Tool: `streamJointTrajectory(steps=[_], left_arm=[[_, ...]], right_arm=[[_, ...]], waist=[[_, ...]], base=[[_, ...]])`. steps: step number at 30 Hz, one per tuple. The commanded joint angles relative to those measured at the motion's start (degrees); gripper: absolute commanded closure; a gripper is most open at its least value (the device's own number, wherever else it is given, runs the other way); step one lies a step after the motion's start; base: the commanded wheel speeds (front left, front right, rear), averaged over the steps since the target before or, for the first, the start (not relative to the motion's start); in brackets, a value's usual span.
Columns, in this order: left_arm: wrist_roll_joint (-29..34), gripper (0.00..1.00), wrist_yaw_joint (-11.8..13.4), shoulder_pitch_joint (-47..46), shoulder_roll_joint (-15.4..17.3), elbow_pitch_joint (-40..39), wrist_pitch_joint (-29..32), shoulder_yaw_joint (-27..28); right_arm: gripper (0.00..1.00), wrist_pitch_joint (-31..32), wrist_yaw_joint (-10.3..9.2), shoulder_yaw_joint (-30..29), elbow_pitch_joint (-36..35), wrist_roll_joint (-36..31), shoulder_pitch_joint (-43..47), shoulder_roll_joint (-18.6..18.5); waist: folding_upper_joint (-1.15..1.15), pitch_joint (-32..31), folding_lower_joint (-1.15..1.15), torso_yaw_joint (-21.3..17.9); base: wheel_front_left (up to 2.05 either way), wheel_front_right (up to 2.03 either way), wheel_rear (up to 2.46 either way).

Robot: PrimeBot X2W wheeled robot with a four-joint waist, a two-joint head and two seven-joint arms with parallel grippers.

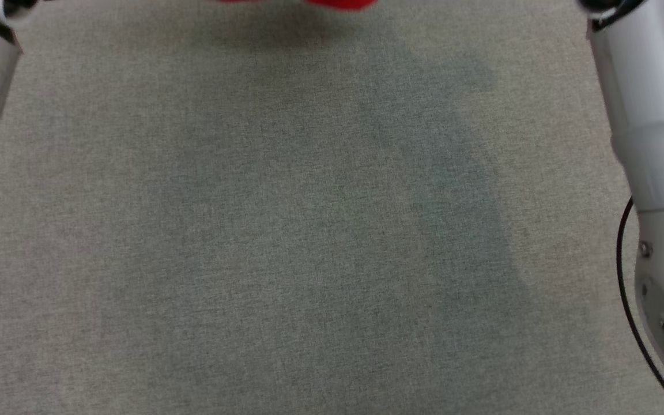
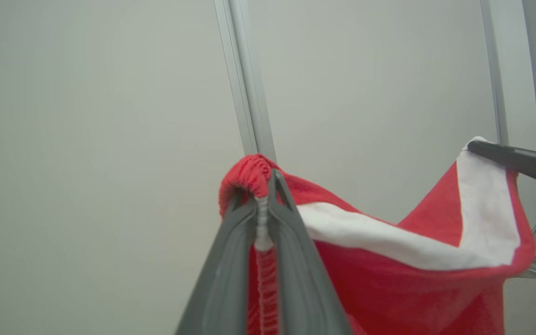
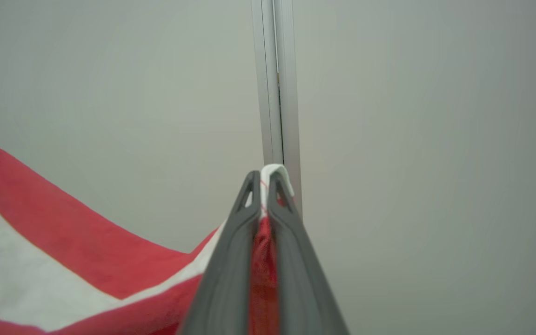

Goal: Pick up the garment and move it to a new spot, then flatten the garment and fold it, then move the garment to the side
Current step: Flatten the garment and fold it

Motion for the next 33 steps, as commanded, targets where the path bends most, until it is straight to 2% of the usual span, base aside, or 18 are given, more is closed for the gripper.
streamJointTrajectory(steps=[1, 6, 11, 17, 27, 33], left_arm=[[0.06, 1.00, -0.03, -3.65, 0.29, 0.87, -0.15, -1.12], [-1.24, 1.00, -0.03, -7.05, -0.65, 1.89, -0.15, -1.76], [-1.09, 1.00, -0.03, 0.22, -1.74, 0.72, -0.15, -3.09], [2.22, 1.00, -0.04, 17.82, -4.36, -3.94, -0.15, 0.69], [9.35, 1.00, 0.07, 50.10, -9.35, -12.98, -0.15, 12.88], [10.98, 1.00, 0.00, 64.29, -10.78, -16.66, -0.16, 15.20]], right_arm=[[1.00, -0.03, 0.01, -0.80, 0.74, 0.00, -3.48, 0.19], [1.00, -0.03, 0.01, -1.65, 1.91, -1.79, -5.60, -0.06], [1.00, -0.03, 0.01, -0.75, 2.14, -1.89, 1.22, -0.64], [1.00, -0.03, 0.01, 0.80, -2.32, -0.57, 15.88, -1.68], [1.00, -0.04, 0.01, 0.60, -13.72, 2.96, 44.62, -4.35], [1.00, -0.04, 0.01, -0.03, -19.13, 4.96, 59.39, -4.83]], waist=[[-0.01, 1.21, -0.01, 0.07], [-0.01, 3.11, -0.01, 0.49], [-0.01, 3.32, -0.01, 1.15], [-0.01, 1.80, -0.01, 2.01], [-0.01, -4.81, -0.01, 2.97], [-0.01, -9.90, -0.01, 3.51]], base=[[0.00, 0.00, 0.00], [0.00, 0.00, 0.00], [0.00, 0.00, 0.00], [0.00, 0.00, 0.00], [0.00, 0.00, 0.00], [0.00, 0.00, 0.00]])
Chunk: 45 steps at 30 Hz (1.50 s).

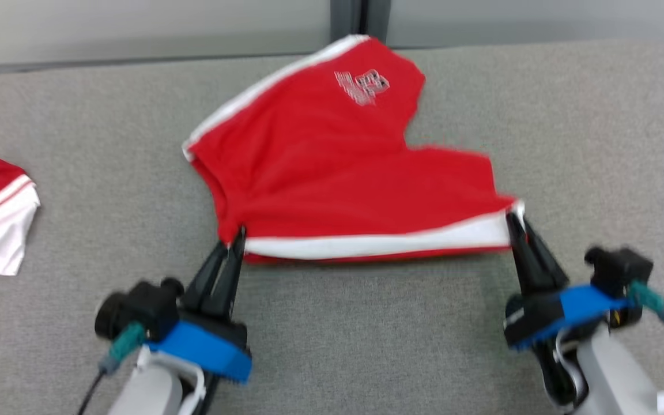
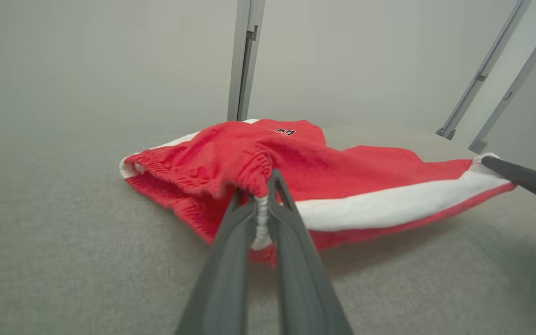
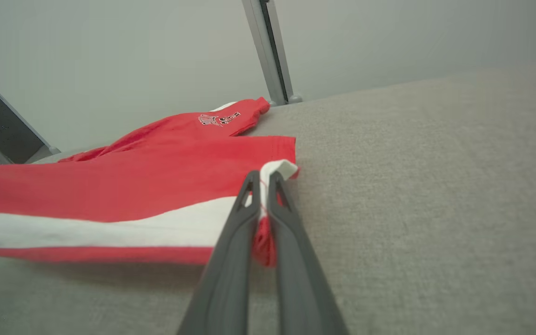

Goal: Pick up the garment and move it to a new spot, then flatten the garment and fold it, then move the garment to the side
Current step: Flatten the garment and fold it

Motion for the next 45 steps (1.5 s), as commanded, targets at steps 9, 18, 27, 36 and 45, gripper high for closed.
streamJointTrajectory(steps=[9, 18, 27, 36, 45], left_arm=[[1.21, 1.00, -0.04, 13.36, -0.21, -2.36, -0.17, 0.98], [2.28, 1.00, -0.03, 17.06, -0.47, -4.16, -0.16, 0.75], [2.69, 1.00, -0.04, 11.43, -0.34, -5.42, -0.16, -0.90], [1.74, 1.00, -0.04, -0.74, 0.14, -4.11, -0.15, -1.11], [1.10, 1.00, -0.04, -12.34, -1.27, 0.53, -0.16, -0.24]], right_arm=[[1.00, -0.05, 0.01, -1.17, -7.70, 2.62, 18.47, 1.49], [1.00, -0.05, 0.01, -3.80, -13.84, 1.75, 26.48, 3.04], [1.00, -0.05, 0.01, -3.52, -14.44, -0.71, 17.13, 0.65], [1.00, -0.04, 0.01, -0.31, -6.67, -2.78, -4.77, -2.57], [1.00, -0.04, 0.01, 1.23, 10.10, -5.31, -26.90, -2.86]], waist=[[0.01, -5.33, 0.02, 1.00], [0.01, -6.16, 0.02, 1.71], [0.01, -4.74, 0.02, 2.48], [0.01, 0.53, 0.02, 4.59], [0.01, 8.58, 0.02, 7.65]], base=[[0.00, 0.00, 0.00], [0.00, 0.00, 0.00], [0.00, 0.00, 0.00], [0.00, 0.00, 0.00], [0.00, 0.00, 0.00]])
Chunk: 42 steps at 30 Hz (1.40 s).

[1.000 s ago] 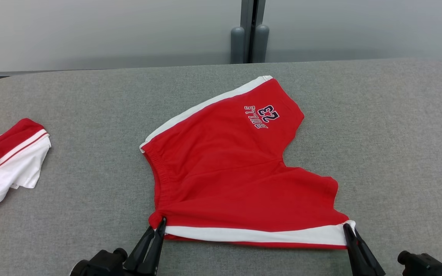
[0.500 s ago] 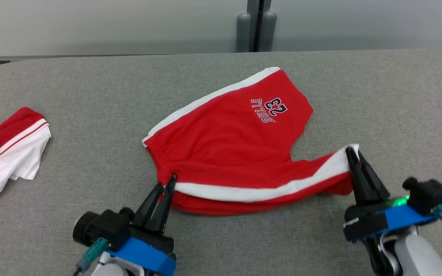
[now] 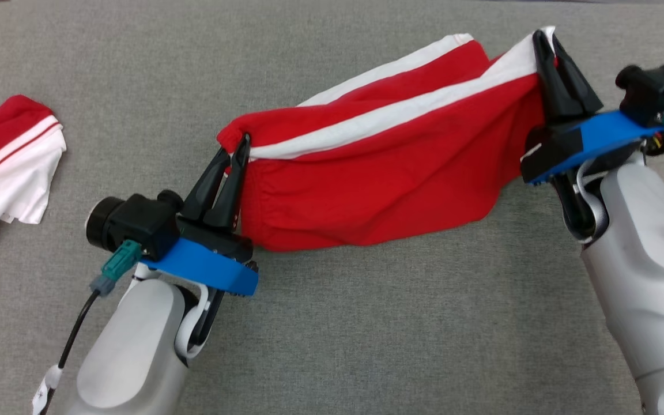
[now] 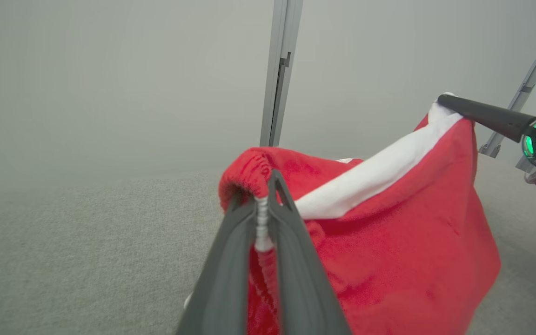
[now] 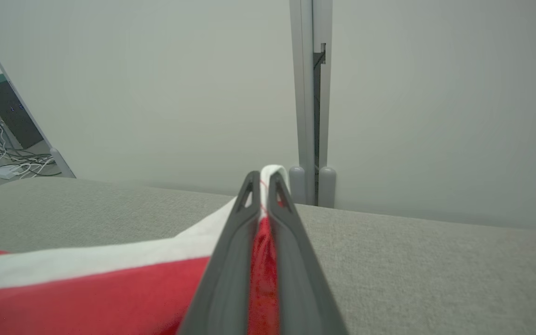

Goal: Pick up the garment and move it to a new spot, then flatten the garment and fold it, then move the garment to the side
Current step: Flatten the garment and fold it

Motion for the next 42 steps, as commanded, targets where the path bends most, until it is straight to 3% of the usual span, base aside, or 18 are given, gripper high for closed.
streamJointTrajectory(steps=[1, 7, 15, 16, 17, 18, 19, 30, 42], left_arm=[[-0.24, 1.00, -0.03, -1.32, -0.40, 0.30, -0.16, -0.02], [-0.47, 1.00, -0.03, -5.84, -1.80, 3.82, -0.16, 0.19], [-0.32, 1.00, -0.03, -8.14, -3.31, 5.90, -0.17, 0.75], [-0.52, 1.00, -0.03, -8.10, -3.55, 6.38, -0.16, 1.15], [-0.45, 0.64, -0.03, -8.09, -3.63, 6.55, -0.16, 1.44], [-0.10, 0.21, -0.03, -7.84, -3.69, 6.70, -0.17, 1.83], [0.10, 0.00, -0.03, -7.13, -3.81, 6.95, -0.17, 2.13], [4.49, 0.00, -0.03, 3.84, -3.40, 3.24, -0.16, 5.80], [11.46, 0.00, -0.02, 17.23, -7.52, -7.32, -0.16, 23.59]], right_arm=[[1.00, -0.04, 0.01, 0.16, 1.22, -0.26, -1.72, -0.13], [1.00, -0.05, 0.01, -0.53, 11.00, -2.61, -11.80, 1.13], [1.00, -0.04, 0.01, -2.57, 20.79, -6.73, -18.44, 2.33], [0.64, -0.05, 0.01, -2.36, 21.40, -7.29, -18.97, 2.59], [0.00, -0.05, 0.01, -2.44, 21.54, -7.62, -19.17, 2.78], [0.00, -0.05, 0.01, -2.54, 21.79, -7.88, -18.86, 2.90], [0.00, -0.05, 0.01, -2.58, 21.95, -8.01, -18.32, 2.96], [0.00, -0.04, 0.01, 0.80, 21.47, -6.16, -7.19, -1.04], [0.00, -0.03, 0.01, 4.18, 28.71, -1.93, -3.19, -3.78]], waist=[[-0.02, 2.21, -0.02, 1.88], [-0.02, 6.12, -0.02, 3.15], [-0.02, 8.48, -0.02, 3.96], [-0.02, 8.37, -0.02, 4.00], [-0.02, 8.09, -0.02, 3.96], [-0.02, 7.70, -0.02, 3.88], [-0.02, 7.20, -0.02, 3.81], [-0.02, -0.79, -0.02, 4.22], [-0.02, -2.90, -0.02, 7.59]], base=[[0.00, 0.00, 0.00], [0.00, 0.00, 0.00], [0.00, 0.00, 0.00], [0.00, 0.00, 0.00], [0.00, 0.00, 0.00], [0.00, 0.00, 0.00], [0.00, 0.00, 0.00], [0.00, 0.00, 0.00], [0.00, 0.00, 0.00]])
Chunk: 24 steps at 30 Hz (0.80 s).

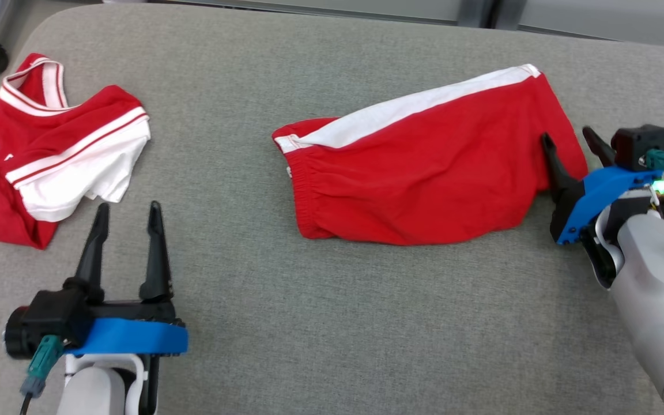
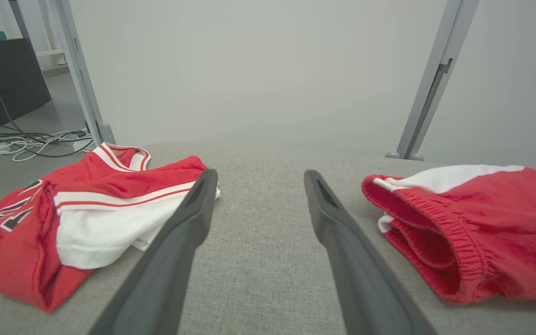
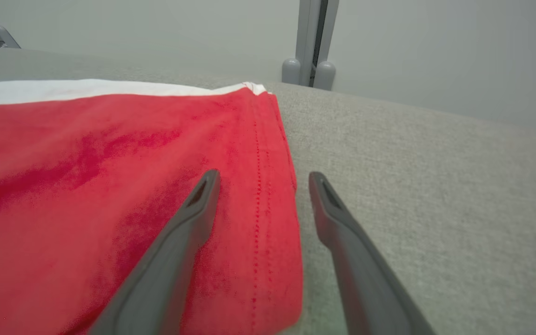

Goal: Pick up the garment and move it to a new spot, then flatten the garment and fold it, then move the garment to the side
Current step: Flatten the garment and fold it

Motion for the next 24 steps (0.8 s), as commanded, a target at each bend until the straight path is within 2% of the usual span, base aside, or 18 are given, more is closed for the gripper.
streamJointTrajectory(steps=[1, 7, 9, 10, 17, 24], left_arm=[[1.72, 0.00, -0.02, 1.59, -0.95, -1.66, -0.15, 2.30], [4.45, 0.00, -0.03, 3.91, -2.00, -2.16, -0.15, 4.67], [3.76, 0.00, 0.06, 4.08, -2.02, -1.83, -0.15, 4.37], [3.65, 0.00, 0.25, 4.24, -2.01, -1.72, -0.15, 4.27], [4.46, 0.00, 0.78, 5.04, -2.03, -1.53, -0.15, 4.06], [5.91, 0.00, 0.56, 7.24, -2.01, -1.62, -0.15, 5.37]], right_arm=[[0.00, 0.17, 0.01, 0.06, 2.24, 0.96, 0.47, -0.42], [0.00, 1.80, 0.01, 0.41, 6.62, 3.28, 0.62, 0.31], [0.69, 2.41, 0.01, 0.66, 7.06, 4.30, 1.19, 0.77], [1.00, 2.27, 0.01, 0.79, 7.02, 4.64, 1.33, 0.93], [1.00, 0.30, 0.01, 0.93, 4.14, 7.98, 2.71, 0.72], [1.00, -0.10, 0.01, -0.39, -2.22, 12.71, 10.69, -1.84]], waist=[[0.01, 0.19, 0.01, 0.90], [0.01, -0.17, 0.01, 2.21], [0.01, -0.51, 0.01, 2.29], [0.01, -0.66, 0.01, 2.21], [0.01, -2.89, 0.01, 0.78], [0.01, -7.59, 0.01, -2.69]], base=[[0.00, 0.00, 0.00], [0.00, 0.00, 0.00], [0.00, 0.00, 0.00], [0.00, 0.00, 0.00], [0.00, 0.00, 0.00], [0.00, 0.00, 0.00]])
